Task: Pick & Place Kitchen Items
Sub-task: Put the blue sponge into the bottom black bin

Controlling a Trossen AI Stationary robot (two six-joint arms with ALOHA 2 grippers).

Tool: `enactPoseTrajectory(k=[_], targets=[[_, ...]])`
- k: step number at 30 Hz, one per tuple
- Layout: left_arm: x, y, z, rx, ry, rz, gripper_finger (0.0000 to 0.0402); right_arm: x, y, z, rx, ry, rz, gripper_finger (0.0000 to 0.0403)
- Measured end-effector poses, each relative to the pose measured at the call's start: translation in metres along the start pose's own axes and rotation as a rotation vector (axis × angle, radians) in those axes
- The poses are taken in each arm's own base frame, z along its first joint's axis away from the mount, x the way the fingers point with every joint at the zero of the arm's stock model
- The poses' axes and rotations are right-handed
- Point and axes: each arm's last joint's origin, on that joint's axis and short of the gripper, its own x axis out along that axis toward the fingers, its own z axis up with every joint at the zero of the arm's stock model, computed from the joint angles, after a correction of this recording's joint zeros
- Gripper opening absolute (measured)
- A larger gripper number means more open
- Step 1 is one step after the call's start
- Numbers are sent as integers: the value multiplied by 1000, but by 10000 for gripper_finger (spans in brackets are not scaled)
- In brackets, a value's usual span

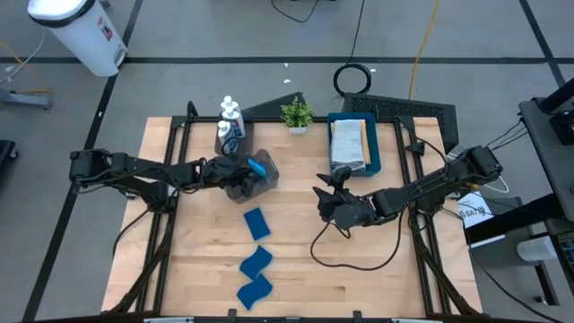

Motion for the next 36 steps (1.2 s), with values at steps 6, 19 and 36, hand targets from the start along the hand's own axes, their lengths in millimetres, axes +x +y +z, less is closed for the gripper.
enactPoseTrajectory(k=[6,19,36], targets=[[0,0,0,37,0,0,220,0,0,0,0,0,0,197],[-14,-4,12,86,-91,-33,216,0,0,0,10,0,0,196],[35,0,0,202,-255,148,214,2,-1,0,22,0,13,196]])
